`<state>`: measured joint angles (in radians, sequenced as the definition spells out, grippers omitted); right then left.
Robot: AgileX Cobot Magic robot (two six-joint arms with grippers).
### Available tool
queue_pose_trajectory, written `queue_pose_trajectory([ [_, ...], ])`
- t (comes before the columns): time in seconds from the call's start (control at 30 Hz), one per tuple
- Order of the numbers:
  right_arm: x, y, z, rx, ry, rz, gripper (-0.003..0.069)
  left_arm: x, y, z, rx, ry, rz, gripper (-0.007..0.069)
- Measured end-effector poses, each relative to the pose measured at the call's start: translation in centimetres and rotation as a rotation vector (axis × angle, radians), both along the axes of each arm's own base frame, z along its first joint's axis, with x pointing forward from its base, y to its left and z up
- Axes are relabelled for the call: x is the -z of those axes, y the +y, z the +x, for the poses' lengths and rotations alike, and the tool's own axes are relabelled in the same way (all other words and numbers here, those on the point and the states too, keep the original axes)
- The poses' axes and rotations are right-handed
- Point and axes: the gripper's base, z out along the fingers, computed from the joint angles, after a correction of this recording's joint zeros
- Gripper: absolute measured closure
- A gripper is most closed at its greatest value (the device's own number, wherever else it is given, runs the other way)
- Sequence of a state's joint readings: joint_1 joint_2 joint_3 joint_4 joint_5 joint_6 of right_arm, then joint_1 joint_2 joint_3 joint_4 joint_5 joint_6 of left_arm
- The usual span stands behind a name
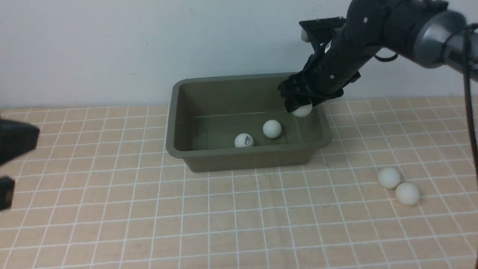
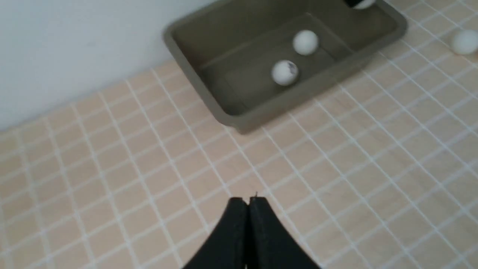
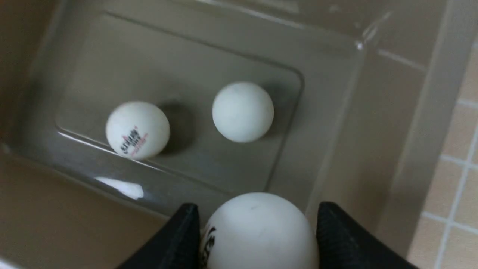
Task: Put the table tennis balls into the box on the light coffee tablecloth.
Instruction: 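Release the ping pong ball into the bin and lift the gripper away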
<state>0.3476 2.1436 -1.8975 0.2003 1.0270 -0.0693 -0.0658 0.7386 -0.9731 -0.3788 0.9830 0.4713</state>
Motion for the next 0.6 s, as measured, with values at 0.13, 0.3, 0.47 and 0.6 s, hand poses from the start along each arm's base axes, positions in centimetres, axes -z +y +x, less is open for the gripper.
queue_pose_trajectory([
  [0.13,2.4,0.4,0.4,-0.013,0.055,-0.001,0.0292,1.1,-0.5,-1.6,0.042,-0.008,-0.061,0.0693],
  [0.3,2.7,0.8,0.4,-0.044,0.062,0.035,0.0292,1.2,-0.6,-2.7,0.075,-0.052,-0.057,0.0693],
  [0.47,2.5,1.1,0.5,-0.066,0.047,0.060,0.0278,1.3,-0.6,-2.9,0.083,-0.049,-0.053,0.0693],
  [0.6,2.5,1.1,0.5,-0.066,0.048,0.066,0.0229,1.3,-0.6,-2.9,0.087,-0.043,-0.051,0.0693],
])
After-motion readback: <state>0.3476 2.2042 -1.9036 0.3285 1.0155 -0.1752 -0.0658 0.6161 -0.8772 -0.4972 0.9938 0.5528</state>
